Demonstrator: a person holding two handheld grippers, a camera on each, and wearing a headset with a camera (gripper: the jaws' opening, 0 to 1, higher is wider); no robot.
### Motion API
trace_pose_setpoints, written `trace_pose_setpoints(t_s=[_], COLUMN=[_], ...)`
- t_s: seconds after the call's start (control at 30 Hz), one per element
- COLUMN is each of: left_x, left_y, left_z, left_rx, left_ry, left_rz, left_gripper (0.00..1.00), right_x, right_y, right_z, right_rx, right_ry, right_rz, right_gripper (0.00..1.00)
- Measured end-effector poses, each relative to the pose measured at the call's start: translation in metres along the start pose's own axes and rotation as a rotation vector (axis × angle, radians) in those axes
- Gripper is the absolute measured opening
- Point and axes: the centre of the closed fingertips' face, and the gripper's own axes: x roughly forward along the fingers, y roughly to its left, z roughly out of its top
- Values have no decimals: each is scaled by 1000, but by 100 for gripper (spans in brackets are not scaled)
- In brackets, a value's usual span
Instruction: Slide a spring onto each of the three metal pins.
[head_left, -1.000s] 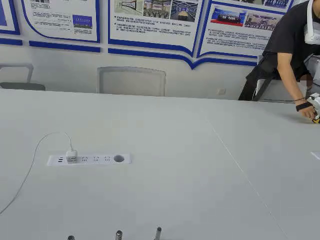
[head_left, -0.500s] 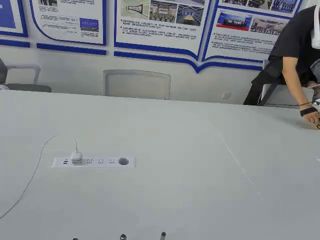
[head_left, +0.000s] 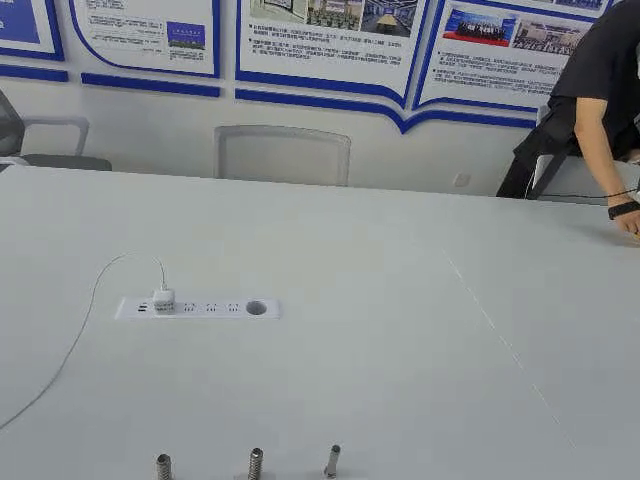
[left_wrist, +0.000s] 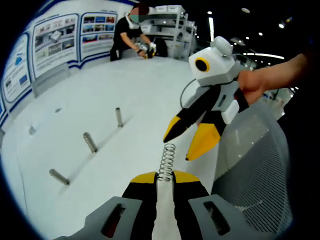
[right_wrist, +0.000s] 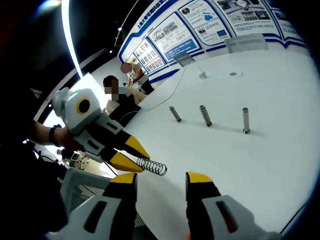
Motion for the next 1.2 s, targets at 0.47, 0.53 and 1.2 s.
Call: trace_pose_setpoints(t_s=[0.47, 0.53, 1.2], left_x=[3, 3, 6], left_y=[-13, -14, -14], left_z=[14, 15, 32], left_rx=[49, 59, 159], left_ry=[-20, -17, -21], left_rz=[-34, -38, -60], left_gripper=[11, 11, 11], right_x=[-5, -6, -18], right_y=[10, 12, 26], right_z=[7, 10, 31], right_rx=[55, 62, 8], right_ry=[-29, -39, -23], right_rz=[84, 92, 129], right_gripper=[25, 22, 14])
